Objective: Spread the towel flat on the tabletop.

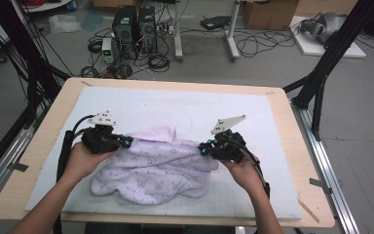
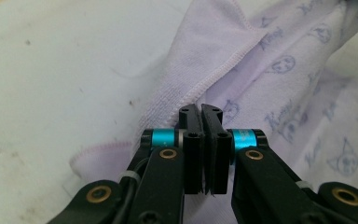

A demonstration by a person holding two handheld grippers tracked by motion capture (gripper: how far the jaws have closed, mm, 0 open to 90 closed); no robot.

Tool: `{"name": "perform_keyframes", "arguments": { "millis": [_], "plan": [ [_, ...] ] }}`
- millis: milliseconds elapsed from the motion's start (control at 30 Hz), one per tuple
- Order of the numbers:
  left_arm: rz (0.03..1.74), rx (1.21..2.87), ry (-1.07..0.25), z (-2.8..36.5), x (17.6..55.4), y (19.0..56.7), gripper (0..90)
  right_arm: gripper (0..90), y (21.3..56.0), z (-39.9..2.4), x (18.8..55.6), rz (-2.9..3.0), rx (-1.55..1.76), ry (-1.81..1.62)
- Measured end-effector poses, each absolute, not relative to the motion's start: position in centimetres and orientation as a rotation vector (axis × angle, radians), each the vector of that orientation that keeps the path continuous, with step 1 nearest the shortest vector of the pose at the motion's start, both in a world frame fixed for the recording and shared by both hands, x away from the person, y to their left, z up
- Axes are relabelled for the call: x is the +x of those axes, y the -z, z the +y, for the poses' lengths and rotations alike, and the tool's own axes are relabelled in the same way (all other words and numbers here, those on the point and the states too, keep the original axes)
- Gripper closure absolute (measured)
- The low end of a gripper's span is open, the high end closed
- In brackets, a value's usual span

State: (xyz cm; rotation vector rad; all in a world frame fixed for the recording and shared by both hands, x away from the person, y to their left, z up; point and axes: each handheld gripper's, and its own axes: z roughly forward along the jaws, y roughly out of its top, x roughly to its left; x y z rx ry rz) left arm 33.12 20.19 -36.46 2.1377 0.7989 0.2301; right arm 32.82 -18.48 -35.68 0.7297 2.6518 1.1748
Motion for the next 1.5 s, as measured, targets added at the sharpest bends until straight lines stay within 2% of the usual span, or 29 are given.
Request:
{"name": "perform_keyframes", "arguments": {
  "millis": [200,333,367,433,533,700,833,933,1100,1167,1300,1400,1500],
  "plan": [
    [0.861,2.169,-0.179,21.9,31.8,39.7,86.8,83.1,39.3,-16.6,31.0,2.759,0.704,-1.166],
    [0.861,2.170,-0.165,22.4,31.6,40.4,85.3,82.0,41.6,-15.1,30.6,2.835,0.697,-1.154],
    [0.857,2.170,-0.169,22.3,31.5,40.2,82.2,80.6,41.8,-14.9,30.6,2.844,0.697,-1.153],
    [0.846,2.170,-0.176,22.2,31.5,39.4,70.4,73.8,41.4,-15.0,30.7,2.831,0.696,-1.174],
    [0.803,2.150,-0.190,21.5,31.6,37.6,59.8,67.2,39.8,-15.7,31.1,2.777,0.715,-1.261],
    [0.708,2.156,-0.188,18.9,32.3,35.6,55.8,60.4,38.1,-16.6,32.4,2.682,0.775,-1.289],
    [0.669,2.188,-0.160,16.8,33.1,35.9,58.5,57.6,39.1,-16.2,33.4,2.701,0.807,-1.240],
    [0.643,2.262,-0.155,14.4,34.3,37.6,61.3,55.8,40.0,-15.2,33.7,2.745,0.803,-1.163],
    [0.644,2.373,-0.151,13.2,35.1,39.3,62.4,54.6,41.0,-14.4,34.1,2.783,0.803,-1.121],
    [0.677,2.407,-0.131,13.0,35.6,40.3,68.6,55.7,41.6,-14.2,34.5,2.793,0.822,-1.109],
    [0.671,2.460,-0.128,12.6,35.8,41.0,85.2,66.4,42.7,-14.5,34.8,2.798,0.895,-1.179],
    [0.678,2.448,-0.134,12.6,35.7,40.9,87.0,80.2,43.2,-14.7,34.9,2.817,0.910,-1.223],
    [0.686,2.408,-0.127,13.2,35.6,40.2,87.5,84.2,42.8,-14.8,34.7,2.816,0.867,-1.222]
  ]
}}
